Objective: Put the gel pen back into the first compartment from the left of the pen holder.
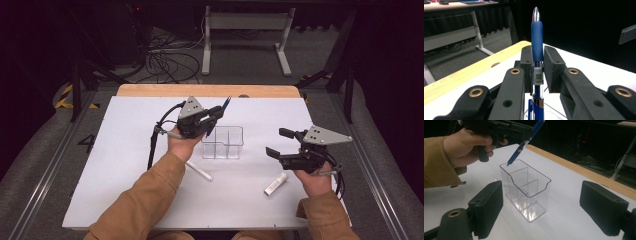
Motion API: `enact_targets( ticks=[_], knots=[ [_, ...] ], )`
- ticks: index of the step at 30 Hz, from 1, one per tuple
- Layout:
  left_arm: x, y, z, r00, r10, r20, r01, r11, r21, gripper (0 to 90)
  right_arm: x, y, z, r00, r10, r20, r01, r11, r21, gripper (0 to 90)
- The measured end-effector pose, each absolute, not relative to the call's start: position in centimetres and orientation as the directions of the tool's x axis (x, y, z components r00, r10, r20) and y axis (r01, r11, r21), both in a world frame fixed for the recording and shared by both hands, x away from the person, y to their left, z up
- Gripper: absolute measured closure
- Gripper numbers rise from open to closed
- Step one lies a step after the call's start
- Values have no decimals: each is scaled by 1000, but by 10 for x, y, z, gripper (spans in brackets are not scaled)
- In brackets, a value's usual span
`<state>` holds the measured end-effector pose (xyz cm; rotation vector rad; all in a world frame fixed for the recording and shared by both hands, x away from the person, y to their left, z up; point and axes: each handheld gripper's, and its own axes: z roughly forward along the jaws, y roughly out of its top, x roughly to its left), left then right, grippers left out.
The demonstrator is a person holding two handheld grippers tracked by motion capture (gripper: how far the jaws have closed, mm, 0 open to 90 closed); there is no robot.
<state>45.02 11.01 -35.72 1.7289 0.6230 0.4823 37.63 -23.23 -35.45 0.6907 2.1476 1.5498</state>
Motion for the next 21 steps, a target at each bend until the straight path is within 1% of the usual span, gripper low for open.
enact_targets(
  ticks=[8,13,17,21],
  knots=[
    [455,107,-363,767,641,5,161,-201,966,788,377,-232,-355,-798,601,-32,160,263,952,194],
    [455,109,-363,769,640,-11,182,-202,962,788,376,-232,-355,-798,602,-34,158,263,952,194],
    [454,110,-363,769,639,3,181,-222,958,787,376,-232,-355,-799,601,-33,157,261,953,180],
    [455,111,-364,765,644,-9,197,-220,955,787,375,-231,-354,-801,598,-37,149,258,955,164]
  ],
)
